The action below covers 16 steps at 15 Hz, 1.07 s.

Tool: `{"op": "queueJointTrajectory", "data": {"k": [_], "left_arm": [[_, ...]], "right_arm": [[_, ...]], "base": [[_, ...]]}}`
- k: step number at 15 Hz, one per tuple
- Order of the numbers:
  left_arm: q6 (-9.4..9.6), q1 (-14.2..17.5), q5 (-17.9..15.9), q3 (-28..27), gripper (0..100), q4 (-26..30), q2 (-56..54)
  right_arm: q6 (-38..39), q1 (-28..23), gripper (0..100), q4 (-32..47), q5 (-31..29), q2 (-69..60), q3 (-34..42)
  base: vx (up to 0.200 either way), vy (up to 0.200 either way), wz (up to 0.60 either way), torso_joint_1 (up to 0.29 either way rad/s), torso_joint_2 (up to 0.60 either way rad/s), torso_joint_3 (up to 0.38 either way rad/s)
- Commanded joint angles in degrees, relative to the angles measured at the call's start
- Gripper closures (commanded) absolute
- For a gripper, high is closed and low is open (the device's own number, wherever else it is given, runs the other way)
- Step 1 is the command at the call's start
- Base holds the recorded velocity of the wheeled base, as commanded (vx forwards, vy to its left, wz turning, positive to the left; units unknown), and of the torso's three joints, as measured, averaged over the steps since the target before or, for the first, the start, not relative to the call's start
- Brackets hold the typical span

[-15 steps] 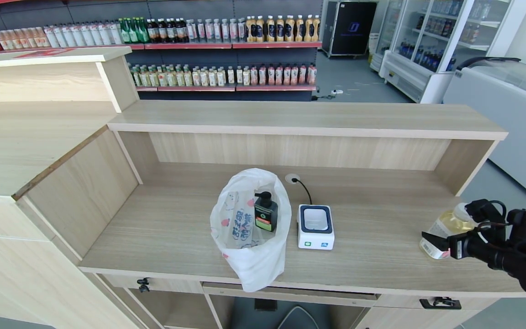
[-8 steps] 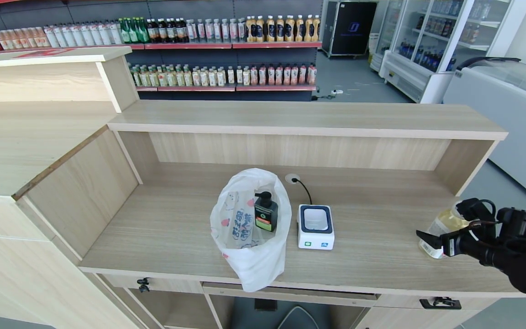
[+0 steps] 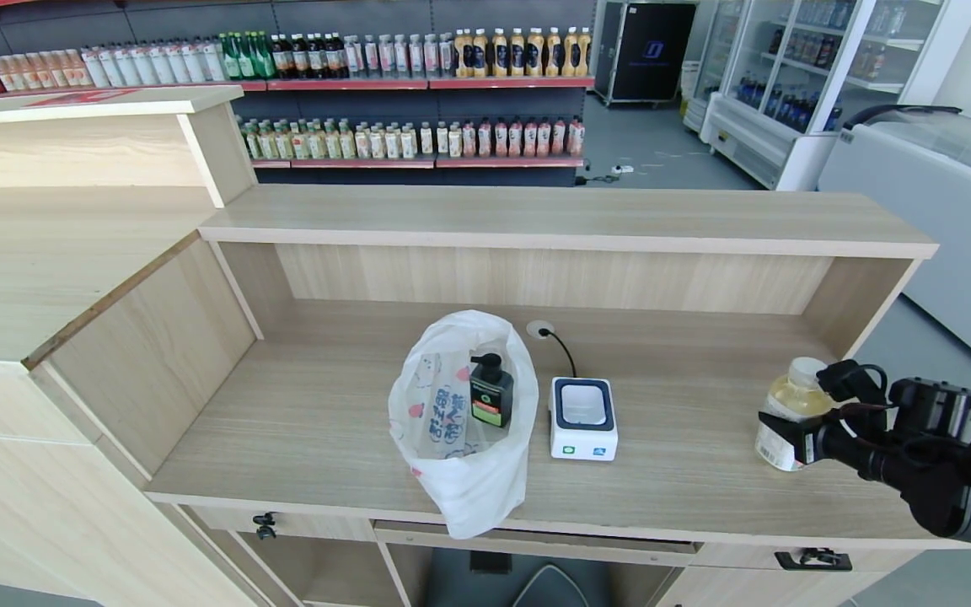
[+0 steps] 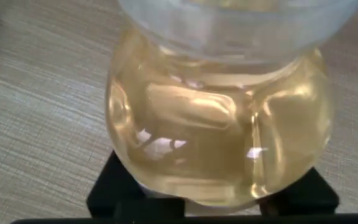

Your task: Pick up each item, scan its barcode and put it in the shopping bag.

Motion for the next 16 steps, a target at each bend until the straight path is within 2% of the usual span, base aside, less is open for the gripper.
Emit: {"op": "queueJointTrajectory", "data": {"k": [1, 4, 7, 8, 10, 11, 12, 13, 14, 16], "left_arm": [[0.0, 0.0, 0.0, 0.0, 0, 0.0, 0.0], [0.0, 0.0, 0.0, 0.0, 0, 0.0, 0.0], [0.0, 0.0, 0.0, 0.0, 0, 0.0, 0.0], [0.0, 0.0, 0.0, 0.0, 0, 0.0, 0.0], [0.0, 0.0, 0.0, 0.0, 0, 0.0, 0.0], [0.0, 0.0, 0.0, 0.0, 0, 0.0, 0.0], [0.0, 0.0, 0.0, 0.0, 0, 0.0, 0.0], [0.0, 0.0, 0.0, 0.0, 0, 0.0, 0.0], [0.0, 0.0, 0.0, 0.0, 0, 0.0, 0.0], [0.0, 0.0, 0.0, 0.0, 0, 0.0, 0.0]], "right_arm": [[-0.2, 0.7, 100, -0.1, -0.4, 0.2, 0.0], [-1.7, 1.7, 100, 0.1, -4.8, 0.2, 0.3], [-1.1, 2.1, 100, 0.2, -5.2, -1.1, 1.2], [2.3, 2.7, 100, 1.7, -4.7, -5.2, 1.1], [17.2, 5.5, 100, 12.7, -1.2, -19.6, -1.3], [21.1, 6.1, 100, 17.5, 0.9, -24.4, -2.5], [28.4, 7.3, 100, 29.9, 8.4, -35.5, -5.8], [31.2, 7.8, 100, 35.0, 12.0, -39.4, -7.4], [40.2, 10.2, 100, 47.9, 20.6, -47.9, -13.3], [51.0, 14.9, 100, 56.7, 26.3, -53.4, -21.1]], "base": [[0.0, 0.0, 0.0, 0.0, 0.0, 0.0], [0.0, 0.0, 0.0, 0.0, 0.0, 0.0], [0.0, 0.0, 0.0, 0.0, 0.0, 0.0], [0.0, 0.0, 0.0, 0.0, 0.0, 0.0], [0.0, 0.0, 0.0, 0.0, 0.0, 0.0], [0.0, 0.0, 0.0, 0.0, 0.0, 0.0], [0.0, 0.0, 0.0, 0.0, 0.0, 0.0], [0.0, 0.0, 0.0, 0.0, 0.0, 0.0], [0.0, 0.0, 0.0, 0.0, 0.0, 0.0], [0.0, 0.0, 0.0, 0.0, 0.0, 0.0]]}}
